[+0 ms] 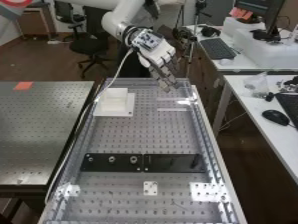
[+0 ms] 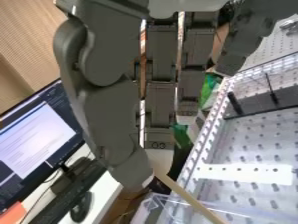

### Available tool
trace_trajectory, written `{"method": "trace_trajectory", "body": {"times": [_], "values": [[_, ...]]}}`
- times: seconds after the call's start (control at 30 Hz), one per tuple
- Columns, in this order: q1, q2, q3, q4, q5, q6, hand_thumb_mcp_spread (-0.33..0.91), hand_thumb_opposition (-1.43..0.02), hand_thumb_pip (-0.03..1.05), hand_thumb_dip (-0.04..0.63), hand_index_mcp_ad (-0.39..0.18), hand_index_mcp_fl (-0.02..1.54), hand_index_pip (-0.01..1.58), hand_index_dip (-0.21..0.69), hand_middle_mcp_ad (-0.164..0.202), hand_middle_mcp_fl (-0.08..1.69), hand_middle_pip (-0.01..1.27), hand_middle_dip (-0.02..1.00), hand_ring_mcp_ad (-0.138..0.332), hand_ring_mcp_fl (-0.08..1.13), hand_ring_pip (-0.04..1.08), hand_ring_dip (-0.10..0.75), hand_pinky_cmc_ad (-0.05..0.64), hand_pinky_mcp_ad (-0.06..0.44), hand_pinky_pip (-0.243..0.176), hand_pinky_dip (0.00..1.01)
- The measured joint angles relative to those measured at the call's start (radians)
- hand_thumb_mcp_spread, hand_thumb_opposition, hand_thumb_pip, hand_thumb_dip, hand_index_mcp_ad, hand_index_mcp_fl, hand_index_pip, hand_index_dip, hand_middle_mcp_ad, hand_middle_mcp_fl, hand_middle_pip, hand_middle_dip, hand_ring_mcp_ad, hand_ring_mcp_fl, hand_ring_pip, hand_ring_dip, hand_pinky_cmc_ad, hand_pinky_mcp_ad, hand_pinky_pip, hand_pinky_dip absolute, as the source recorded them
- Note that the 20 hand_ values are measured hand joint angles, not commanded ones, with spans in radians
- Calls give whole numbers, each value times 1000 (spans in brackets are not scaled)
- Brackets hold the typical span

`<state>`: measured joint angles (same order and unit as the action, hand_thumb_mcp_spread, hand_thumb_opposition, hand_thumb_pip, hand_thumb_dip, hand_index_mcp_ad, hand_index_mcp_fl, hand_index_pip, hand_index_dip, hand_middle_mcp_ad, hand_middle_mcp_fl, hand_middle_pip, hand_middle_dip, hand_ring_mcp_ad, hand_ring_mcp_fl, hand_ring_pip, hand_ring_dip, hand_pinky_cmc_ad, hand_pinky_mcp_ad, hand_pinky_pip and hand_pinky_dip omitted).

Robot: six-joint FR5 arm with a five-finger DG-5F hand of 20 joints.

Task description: Grab the chopstick and place it in the clear container

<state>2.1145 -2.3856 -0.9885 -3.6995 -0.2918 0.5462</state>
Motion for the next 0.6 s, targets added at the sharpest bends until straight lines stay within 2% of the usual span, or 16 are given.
{"method": "trace_trajectory", "body": {"times": [0.07,0.2,0.37,0.47,0.6], "values": [[0,-3,4,-5,1,-4,773,-1093,394,300,-47,1443,28,578,59,1443,87,607,68,679,117,421,367,248,35,162],[0,-6,1,-7,-4,8,773,-1093,394,300,-56,1443,28,578,59,1443,87,607,70,689,113,421,367,248,35,162],[0,1,-21,30,-17,0,768,-1100,394,300,-54,1443,24,576,59,1443,87,604,70,689,113,424,367,248,33,162],[-2,14,-51,83,-31,-14,768,-1100,394,321,-58,1443,24,588,59,1443,87,604,70,689,113,424,365,248,33,162],[-10,53,-125,240,-71,-83,768,-1100,394,321,-63,1443,24,588,59,1443,87,604,63,689,113,424,365,246,37,161]]}}
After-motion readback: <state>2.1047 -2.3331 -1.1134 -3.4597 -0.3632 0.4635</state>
